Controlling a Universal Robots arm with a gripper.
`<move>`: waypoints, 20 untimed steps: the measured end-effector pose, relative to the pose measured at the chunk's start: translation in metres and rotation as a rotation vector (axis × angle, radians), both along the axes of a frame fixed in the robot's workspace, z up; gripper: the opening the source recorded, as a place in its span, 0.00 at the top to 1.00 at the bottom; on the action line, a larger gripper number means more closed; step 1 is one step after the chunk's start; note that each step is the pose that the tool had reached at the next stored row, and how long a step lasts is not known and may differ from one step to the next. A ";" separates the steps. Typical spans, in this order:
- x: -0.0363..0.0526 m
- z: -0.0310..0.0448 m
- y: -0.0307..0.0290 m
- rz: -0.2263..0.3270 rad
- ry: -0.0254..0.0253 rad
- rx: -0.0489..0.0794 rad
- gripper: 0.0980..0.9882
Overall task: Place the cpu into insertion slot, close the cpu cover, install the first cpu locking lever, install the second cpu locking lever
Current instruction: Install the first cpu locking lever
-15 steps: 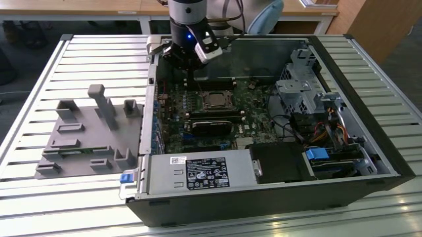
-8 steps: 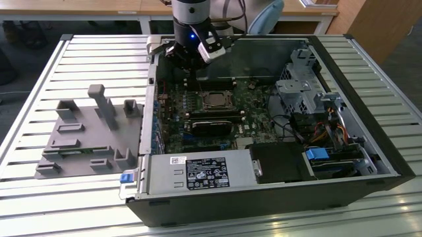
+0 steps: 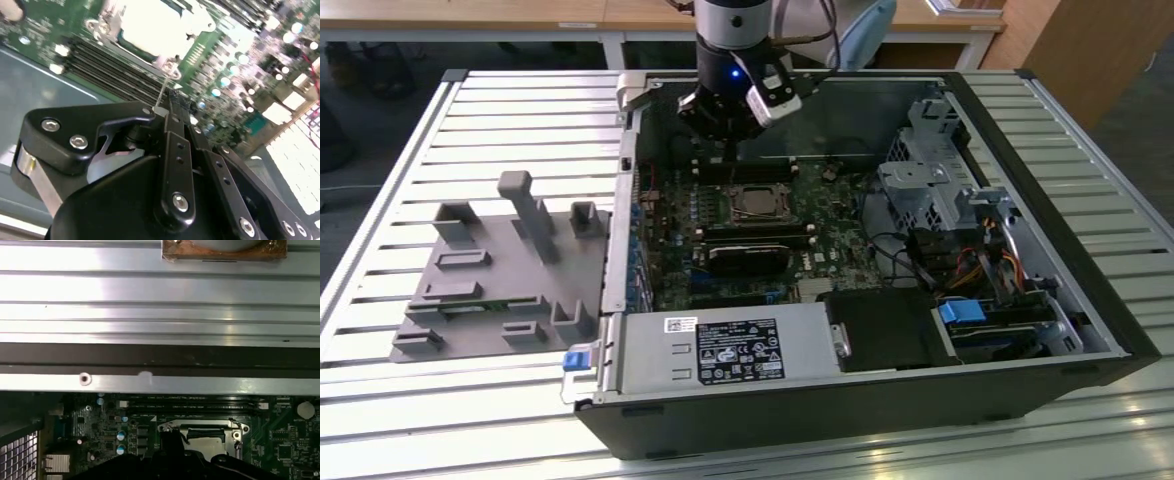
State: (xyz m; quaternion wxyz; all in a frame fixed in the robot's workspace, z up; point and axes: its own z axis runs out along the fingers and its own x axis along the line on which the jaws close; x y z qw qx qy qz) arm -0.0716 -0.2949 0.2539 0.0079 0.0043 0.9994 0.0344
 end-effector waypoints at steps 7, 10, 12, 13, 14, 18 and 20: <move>0.0142 -0.0008 -0.0001 0.000 0.0000 0.003 0.99; 0.0142 -0.0025 -0.0001 0.000 -0.0002 0.033 0.99; 0.0142 -0.0042 -0.0001 0.000 -0.0012 0.033 0.99; 0.0142 -0.0050 -0.0001 0.000 -0.0020 0.033 0.99; 0.0144 -0.0059 -0.0001 0.000 -0.0028 0.033 0.99; 0.0171 -0.0087 -0.0001 0.000 -0.0035 0.033 0.99; 0.0188 -0.0102 -0.0001 0.000 -0.0036 0.033 0.99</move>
